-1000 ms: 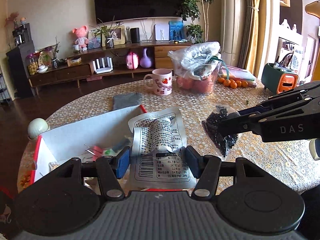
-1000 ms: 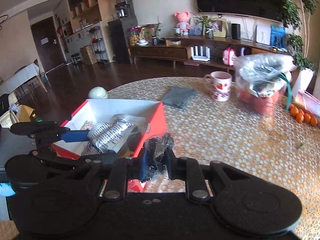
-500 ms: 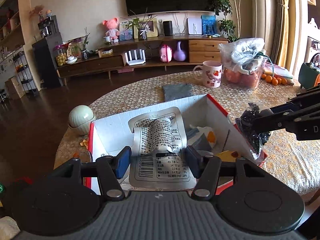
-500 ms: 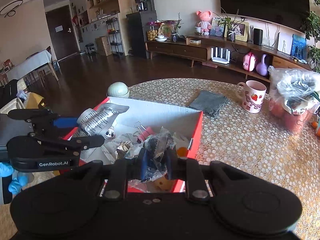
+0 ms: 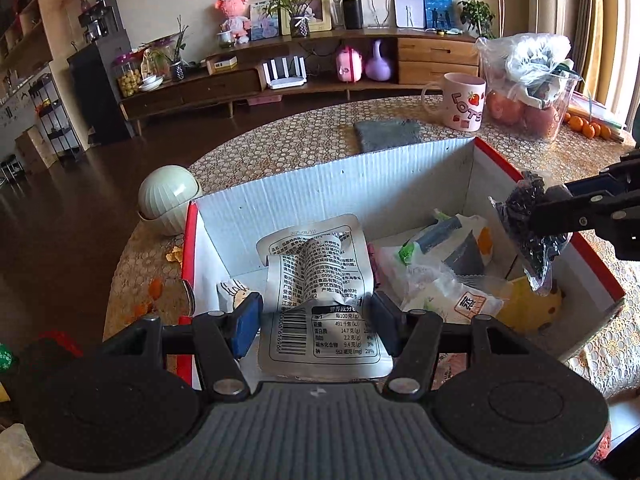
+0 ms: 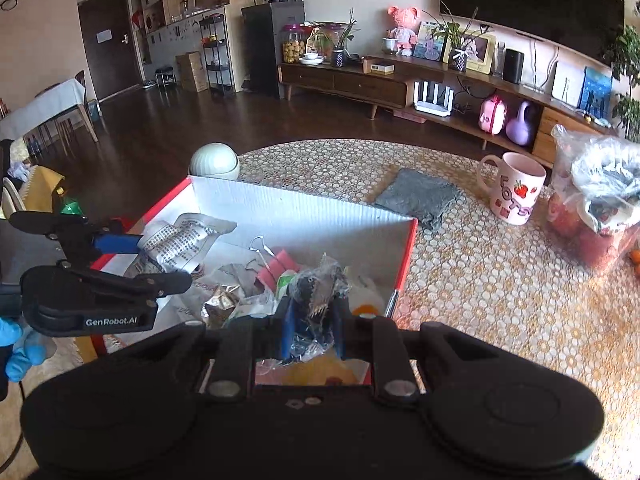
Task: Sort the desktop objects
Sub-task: 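Lower the silver packet and black item into the box and open both grippers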
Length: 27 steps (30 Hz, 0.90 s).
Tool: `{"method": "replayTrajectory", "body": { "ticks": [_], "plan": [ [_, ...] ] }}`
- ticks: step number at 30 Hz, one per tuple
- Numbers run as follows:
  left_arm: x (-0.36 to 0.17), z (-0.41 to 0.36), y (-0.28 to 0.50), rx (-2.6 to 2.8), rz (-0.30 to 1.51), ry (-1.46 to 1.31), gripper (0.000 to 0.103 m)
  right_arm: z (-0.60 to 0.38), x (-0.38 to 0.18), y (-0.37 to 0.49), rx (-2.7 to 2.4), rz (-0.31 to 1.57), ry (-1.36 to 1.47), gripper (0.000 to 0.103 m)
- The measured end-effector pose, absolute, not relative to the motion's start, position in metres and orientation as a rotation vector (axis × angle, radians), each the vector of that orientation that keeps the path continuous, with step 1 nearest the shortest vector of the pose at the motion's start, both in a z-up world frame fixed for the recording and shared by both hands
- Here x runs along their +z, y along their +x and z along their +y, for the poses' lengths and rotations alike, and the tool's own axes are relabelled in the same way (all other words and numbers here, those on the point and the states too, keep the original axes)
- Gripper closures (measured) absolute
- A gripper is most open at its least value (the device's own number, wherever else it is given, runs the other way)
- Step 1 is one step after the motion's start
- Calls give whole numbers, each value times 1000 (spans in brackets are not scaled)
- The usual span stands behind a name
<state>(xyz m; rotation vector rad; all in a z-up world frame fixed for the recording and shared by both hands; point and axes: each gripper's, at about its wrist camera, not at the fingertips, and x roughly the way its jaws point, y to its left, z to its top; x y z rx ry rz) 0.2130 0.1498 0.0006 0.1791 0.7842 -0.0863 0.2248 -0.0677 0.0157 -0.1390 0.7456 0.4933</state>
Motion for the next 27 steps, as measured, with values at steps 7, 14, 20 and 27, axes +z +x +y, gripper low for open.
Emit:
{"method": "replayTrajectory", "body": {
  "ticks": [7, 14, 20, 27],
  "plan": [
    [-14, 148, 228, -98, 833, 196, 45, -56, 3, 243, 486, 775, -169, 84],
    [-23, 145, 239, -107, 875, 197, 45, -51, -11, 245, 501, 808, -200, 84],
    [-29, 142, 244, -119, 912, 197, 43, -50, -22, 242, 508, 829, -212, 83],
    [-30, 140, 244, -113, 926, 189, 40, -53, -19, 241, 509, 831, -202, 76]
  ]
}}
